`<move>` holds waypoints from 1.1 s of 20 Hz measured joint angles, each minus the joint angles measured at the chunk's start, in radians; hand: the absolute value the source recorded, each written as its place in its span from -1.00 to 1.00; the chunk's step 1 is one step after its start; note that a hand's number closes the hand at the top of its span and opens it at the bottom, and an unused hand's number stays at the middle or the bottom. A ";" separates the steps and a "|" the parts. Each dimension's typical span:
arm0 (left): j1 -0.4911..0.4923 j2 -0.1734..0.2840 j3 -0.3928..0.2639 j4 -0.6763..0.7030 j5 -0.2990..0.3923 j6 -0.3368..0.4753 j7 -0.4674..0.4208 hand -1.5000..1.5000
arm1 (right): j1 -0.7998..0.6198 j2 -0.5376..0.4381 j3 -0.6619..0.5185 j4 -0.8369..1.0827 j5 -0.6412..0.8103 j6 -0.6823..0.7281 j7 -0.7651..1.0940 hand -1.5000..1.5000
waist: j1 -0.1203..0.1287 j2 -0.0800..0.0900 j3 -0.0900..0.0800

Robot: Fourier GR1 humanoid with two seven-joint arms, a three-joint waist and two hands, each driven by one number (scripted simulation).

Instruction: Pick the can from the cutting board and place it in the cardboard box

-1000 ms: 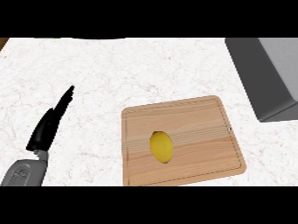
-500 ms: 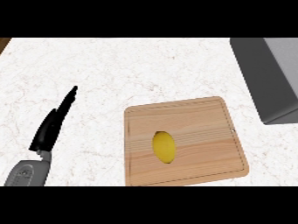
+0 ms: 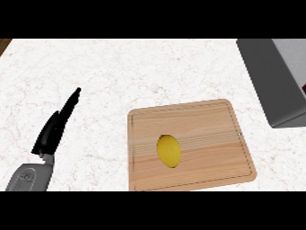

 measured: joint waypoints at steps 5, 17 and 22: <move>-0.001 0.005 0.006 0.003 0.000 -0.002 -0.004 0.00 | -0.068 0.038 -0.123 0.083 -0.134 -0.003 -0.067 -1.00 | -0.002 -0.001 0.000; -0.019 0.006 0.010 -0.015 0.010 -0.021 0.018 0.00 | -0.111 -0.067 -0.382 0.345 -0.354 0.014 -0.167 -1.00 | 0.007 0.008 0.002; -0.009 0.007 0.011 -0.011 0.008 -0.021 -0.005 0.00 | -0.066 -0.119 -0.451 0.405 -0.408 0.020 -0.258 -1.00 | 0.011 0.012 0.003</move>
